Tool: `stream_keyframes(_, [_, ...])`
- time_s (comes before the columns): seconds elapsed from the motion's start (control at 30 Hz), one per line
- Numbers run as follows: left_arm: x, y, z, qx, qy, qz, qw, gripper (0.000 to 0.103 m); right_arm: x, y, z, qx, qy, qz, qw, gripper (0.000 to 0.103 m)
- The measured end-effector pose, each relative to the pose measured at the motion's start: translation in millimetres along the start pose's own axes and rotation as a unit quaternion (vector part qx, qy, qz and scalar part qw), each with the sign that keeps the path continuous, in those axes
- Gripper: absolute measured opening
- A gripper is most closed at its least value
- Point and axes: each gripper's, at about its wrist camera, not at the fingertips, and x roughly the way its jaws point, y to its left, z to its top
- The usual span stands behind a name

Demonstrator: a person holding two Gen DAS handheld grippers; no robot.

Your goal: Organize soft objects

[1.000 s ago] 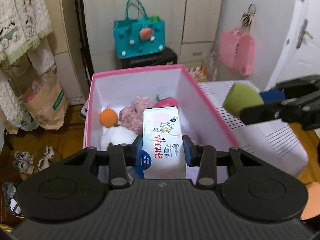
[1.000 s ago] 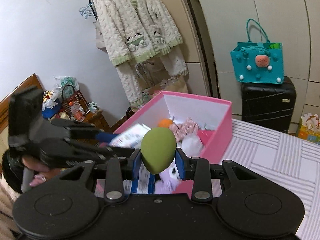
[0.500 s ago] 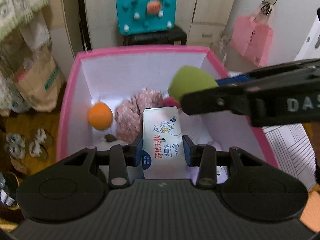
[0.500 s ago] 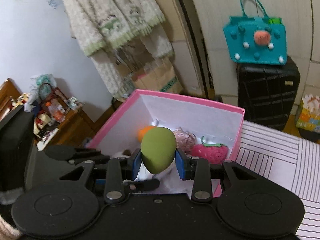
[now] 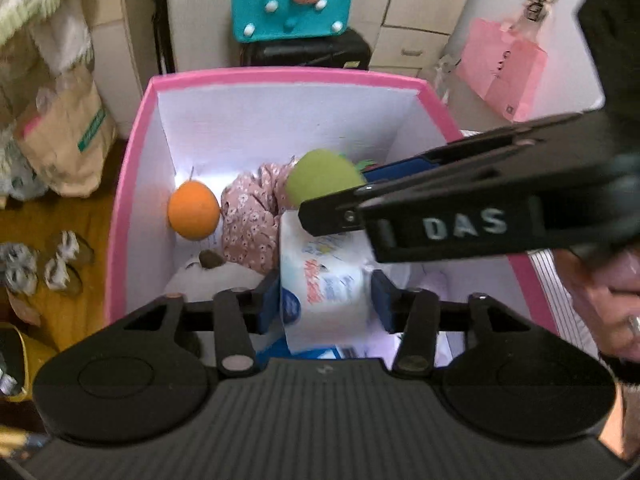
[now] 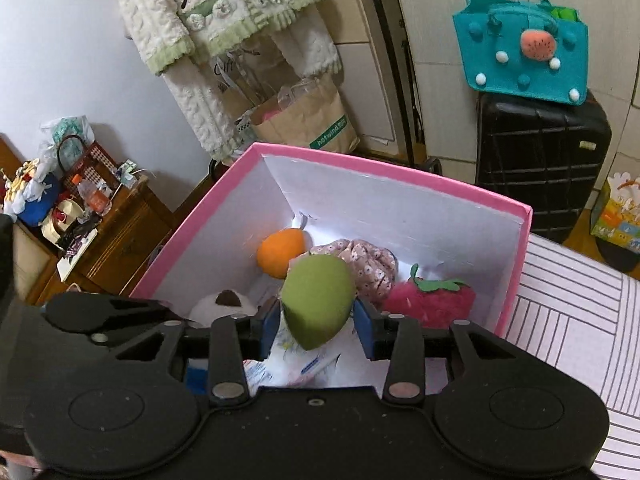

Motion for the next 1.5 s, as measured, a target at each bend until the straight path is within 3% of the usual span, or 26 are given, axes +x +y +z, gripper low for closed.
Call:
stream_keyframes(0.13, [-28,-9,-9,0.023,-0.029,0.007,0.9993,0.065,-17,5,-8,-0.009,-0.023,0.004,1.0,0.056])
stream_keyframes(0.33, [-62,-10,-27,0.037,-0.076,0.041,0.9955,0.078,-49,9,-28,-0.008,-0.061,0.0,0.998,0.057])
stream_keyframes(0.7, [-91,-18,-47,0.041,-0.087,0.075,0.9926,0.096,-96,33,-72,-0.034,-0.104,-0.042,0.993,0.063])
stream_keyframes(0.8, [-101,-23,-52,0.038,-0.08,0.084,0.9925,0.097,-112,41,-80,-0.043,-0.113,-0.052,0.991,0.068])
stream_keyframes(0.87, [-109,-26,-56,0.036,-0.081,0.095,0.9915,0.099,-123,46,-88,-0.047,-0.118,-0.065,0.99,0.084])
stream_keyframes(0.97, [-123,-32,-64,0.033,-0.089,0.106,0.9898,0.1,-139,51,-97,-0.03,-0.121,-0.087,0.988,0.098])
stream_keyframes(1.13, [-146,-41,-76,0.018,-0.1,0.114,0.9883,0.103,-161,55,-113,0.007,-0.108,-0.145,0.983,0.101])
stream_keyframes(1.3, [-156,-46,-86,0.0,-0.083,0.083,0.9931,0.103,-186,48,-135,0.034,-0.113,-0.143,0.983,0.101])
stream_keyframes(1.5, [-166,-62,-99,0.016,-0.095,0.083,0.9918,0.103,-215,49,-165,0.047,-0.147,-0.153,0.976,0.101])
